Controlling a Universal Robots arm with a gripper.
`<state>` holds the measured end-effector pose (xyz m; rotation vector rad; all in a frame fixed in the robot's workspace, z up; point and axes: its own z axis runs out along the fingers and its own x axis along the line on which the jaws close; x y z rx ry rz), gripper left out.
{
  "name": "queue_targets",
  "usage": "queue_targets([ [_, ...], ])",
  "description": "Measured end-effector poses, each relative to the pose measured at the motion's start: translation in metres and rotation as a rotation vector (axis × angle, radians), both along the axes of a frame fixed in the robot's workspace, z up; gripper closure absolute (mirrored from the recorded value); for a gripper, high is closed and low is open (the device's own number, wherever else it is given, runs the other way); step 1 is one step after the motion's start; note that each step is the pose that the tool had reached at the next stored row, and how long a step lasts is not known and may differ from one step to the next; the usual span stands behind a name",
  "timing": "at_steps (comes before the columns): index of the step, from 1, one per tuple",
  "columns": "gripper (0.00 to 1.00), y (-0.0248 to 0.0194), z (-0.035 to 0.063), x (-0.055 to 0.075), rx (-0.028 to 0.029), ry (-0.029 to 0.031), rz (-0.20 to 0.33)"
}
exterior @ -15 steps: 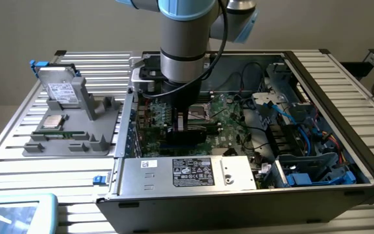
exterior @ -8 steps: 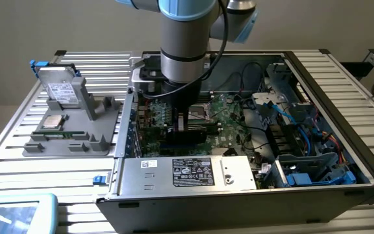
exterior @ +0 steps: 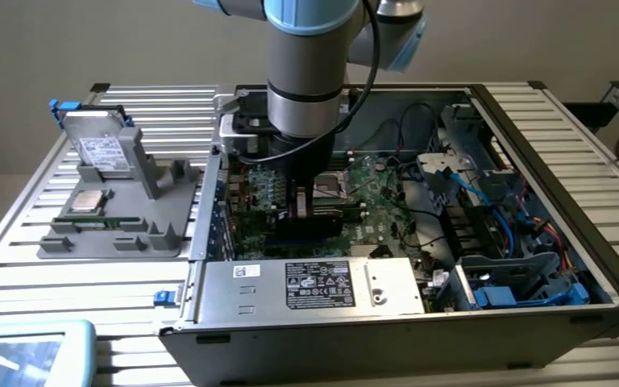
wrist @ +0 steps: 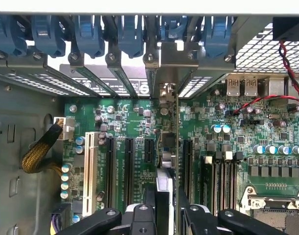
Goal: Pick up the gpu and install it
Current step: 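Insert the gpu into the slot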
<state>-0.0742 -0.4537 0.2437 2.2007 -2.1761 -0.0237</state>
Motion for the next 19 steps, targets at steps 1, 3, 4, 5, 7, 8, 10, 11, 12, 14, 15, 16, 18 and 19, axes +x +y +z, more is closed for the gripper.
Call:
queue_targets([
  [1,0.73,0.0,0.0,0.0,0.0,0.0,0.0],
  [3,0.73,0.0,0.0,0.0001,0.0,-0.0001,0.0],
  [4,0.73,0.0,0.0,0.0001,0.0,-0.0001,0.0],
  [5,0.73,0.0,0.0,0.0001,0.0,-0.0001,0.0],
  [7,0.73,0.0,-0.0001,0.0001,0.0004,0.0,0.0],
  [8,0.73,0.0,-0.0002,0.0,0.0019,0.0,0.0],
  [10,0.73,0.0,-0.0004,0.0,0.0047,0.0,0.0],
  [11,0.73,-0.0001,-0.0004,0.0,0.0062,0.0001,0.0],
  [12,0.73,-0.0002,-0.0004,0.0,0.0081,0.0001,0.001],
  [14,0.73,-0.0001,-0.0006,0.0001,0.0114,0.0001,0.001],
  [15,0.73,-0.0001,-0.0007,0.0,0.0127,0.0,0.001],
  [16,0.73,-0.0002,-0.0007,0.0,0.0139,0.0,0.002],
  [18,0.73,-0.001,-0.0007,0.0,0.0156,0.0001,0.003],
  [19,0.73,-0.0015,-0.0009,0.0,0.0169,0.0,0.003],
])
